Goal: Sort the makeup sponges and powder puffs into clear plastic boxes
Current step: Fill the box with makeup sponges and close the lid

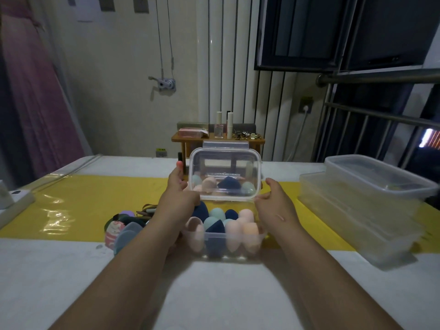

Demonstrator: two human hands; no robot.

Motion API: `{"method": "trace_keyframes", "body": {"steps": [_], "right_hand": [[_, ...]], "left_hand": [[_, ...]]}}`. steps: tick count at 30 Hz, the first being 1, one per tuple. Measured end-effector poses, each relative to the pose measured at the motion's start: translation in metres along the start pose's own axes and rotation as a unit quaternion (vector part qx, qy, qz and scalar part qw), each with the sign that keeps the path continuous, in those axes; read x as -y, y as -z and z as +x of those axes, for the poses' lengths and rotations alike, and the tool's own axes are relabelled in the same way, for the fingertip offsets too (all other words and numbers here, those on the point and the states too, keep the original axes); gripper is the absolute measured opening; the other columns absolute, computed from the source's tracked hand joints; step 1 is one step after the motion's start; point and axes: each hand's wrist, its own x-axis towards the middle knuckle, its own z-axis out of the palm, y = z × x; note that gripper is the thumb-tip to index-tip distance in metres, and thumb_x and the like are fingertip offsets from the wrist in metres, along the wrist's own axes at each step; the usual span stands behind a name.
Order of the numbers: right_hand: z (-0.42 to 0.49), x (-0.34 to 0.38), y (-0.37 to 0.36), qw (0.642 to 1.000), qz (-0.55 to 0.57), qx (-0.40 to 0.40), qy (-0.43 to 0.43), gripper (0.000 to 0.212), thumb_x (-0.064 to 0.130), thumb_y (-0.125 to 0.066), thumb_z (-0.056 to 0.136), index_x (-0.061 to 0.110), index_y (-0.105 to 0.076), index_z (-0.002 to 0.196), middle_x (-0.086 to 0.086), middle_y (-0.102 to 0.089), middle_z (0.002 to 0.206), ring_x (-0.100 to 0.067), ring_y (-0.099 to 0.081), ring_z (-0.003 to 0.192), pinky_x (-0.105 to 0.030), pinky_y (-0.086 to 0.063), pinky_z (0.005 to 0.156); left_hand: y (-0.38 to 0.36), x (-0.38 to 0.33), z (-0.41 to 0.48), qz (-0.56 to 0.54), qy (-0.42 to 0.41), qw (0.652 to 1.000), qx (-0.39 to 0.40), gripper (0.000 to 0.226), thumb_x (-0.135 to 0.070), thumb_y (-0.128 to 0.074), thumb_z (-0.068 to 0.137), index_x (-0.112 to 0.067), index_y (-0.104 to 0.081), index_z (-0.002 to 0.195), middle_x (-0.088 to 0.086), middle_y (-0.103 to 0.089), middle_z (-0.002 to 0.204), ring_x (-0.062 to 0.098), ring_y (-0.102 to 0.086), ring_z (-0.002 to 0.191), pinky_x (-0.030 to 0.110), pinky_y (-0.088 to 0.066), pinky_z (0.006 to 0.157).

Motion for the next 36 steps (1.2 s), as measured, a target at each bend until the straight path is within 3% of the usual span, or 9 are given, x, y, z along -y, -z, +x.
{"method": "trace_keyframes", "body": {"steps": [5,9,12,15,20,23,27,32,36], "right_hand": [[-0.002,0.0,-0.005,0.999,-0.026,0.01,0.029,0.044,-0.002,-0.039,0.092,0.021,-0.057,0.125,-0.002,-0.054,0.099,-0.014,-0.046,0.072,-0.024,-0.033,0.054],[-0.001,-0.004,-0.006,0.999,-0.034,-0.011,0.035,0.057,-0.007,-0.043,0.086,0.027,-0.053,0.131,0.0,-0.047,0.11,-0.018,-0.047,0.088,-0.027,-0.038,0.065],[0.0,-0.004,-0.004,0.999,0.012,-0.041,0.03,0.037,0.008,-0.042,0.094,0.027,-0.055,0.123,0.0,-0.054,0.115,-0.021,-0.052,0.095,-0.032,-0.042,0.074],[-0.001,0.001,-0.002,0.992,0.105,-0.073,0.009,0.03,0.039,-0.033,0.103,0.024,-0.058,0.098,0.001,-0.061,0.098,-0.022,-0.057,0.09,-0.044,-0.05,0.082],[-0.007,0.006,0.002,0.979,0.191,-0.052,-0.051,0.039,0.051,-0.04,0.096,0.022,-0.064,0.089,-0.003,-0.065,0.093,-0.031,-0.065,0.093,-0.053,-0.054,0.087],[-0.002,0.005,0.004,0.982,0.167,-0.04,-0.074,0.026,0.035,-0.048,0.086,0.015,-0.065,0.085,-0.01,-0.065,0.089,-0.032,-0.065,0.088,-0.057,-0.054,0.083],[0.003,0.002,0.007,0.993,0.095,-0.038,-0.052,0.02,0.02,-0.051,0.092,0.014,-0.07,0.088,-0.004,-0.065,0.091,-0.021,-0.058,0.083,-0.04,-0.051,0.074],[0.003,-0.005,0.01,0.993,0.088,-0.039,-0.064,0.025,0.011,-0.057,0.089,0.019,-0.076,0.104,0.003,-0.068,0.101,-0.02,-0.061,0.093,-0.035,-0.054,0.082],[0.001,-0.002,0.013,0.994,0.099,0.012,-0.053,0.02,0.01,-0.065,0.087,0.017,-0.072,0.105,0.003,-0.065,0.095,-0.014,-0.059,0.083,-0.028,-0.05,0.066]], "left_hand": [[-0.002,0.002,0.005,0.007,-0.006,1.0,0.004,0.093,0.012,-0.053,0.086,-0.035,-0.012,0.155,0.005,-0.042,0.15,0.019,-0.05,0.107,0.022,-0.04,0.062],[-0.004,0.007,0.007,0.02,-0.017,0.999,-0.018,0.091,0.007,-0.055,0.081,-0.034,-0.02,0.155,0.006,-0.043,0.141,0.024,-0.05,0.113,0.033,-0.05,0.081],[-0.004,0.006,0.002,0.002,-0.043,0.999,-0.007,0.072,-0.009,-0.053,0.076,-0.034,-0.044,0.144,0.011,-0.051,0.133,0.023,-0.054,0.105,0.038,-0.051,0.084],[-0.001,0.003,-0.006,-0.094,-0.028,0.994,-0.051,0.021,-0.025,-0.052,0.09,-0.024,-0.071,0.1,0.01,-0.066,0.107,0.017,-0.053,0.081,0.033,-0.042,0.069],[0.014,0.006,-0.005,-0.117,0.035,0.988,-0.096,0.029,-0.043,-0.048,0.094,-0.022,-0.068,0.092,0.0,-0.062,0.09,0.017,-0.05,0.08,0.042,-0.04,0.08],[0.014,0.001,-0.003,-0.063,0.077,0.995,-0.029,0.015,-0.035,-0.063,0.087,-0.026,-0.066,0.098,0.002,-0.065,0.105,0.02,-0.06,0.092,0.047,-0.05,0.094],[0.001,-0.003,0.0,0.039,0.122,0.99,-0.052,0.032,-0.015,-0.057,0.091,-0.013,-0.058,0.123,0.018,-0.056,0.119,0.038,-0.057,0.107,0.053,-0.051,0.095],[0.001,0.015,-0.003,0.0,0.071,0.997,-0.027,0.036,-0.005,-0.049,0.093,-0.021,-0.068,0.119,0.008,-0.054,0.127,0.031,-0.055,0.108,0.047,-0.052,0.093],[0.002,0.015,-0.001,0.013,0.067,0.998,-0.018,0.042,0.001,-0.045,0.093,-0.025,-0.073,0.111,0.006,-0.051,0.133,0.03,-0.053,0.11,0.043,-0.053,0.092]]}}
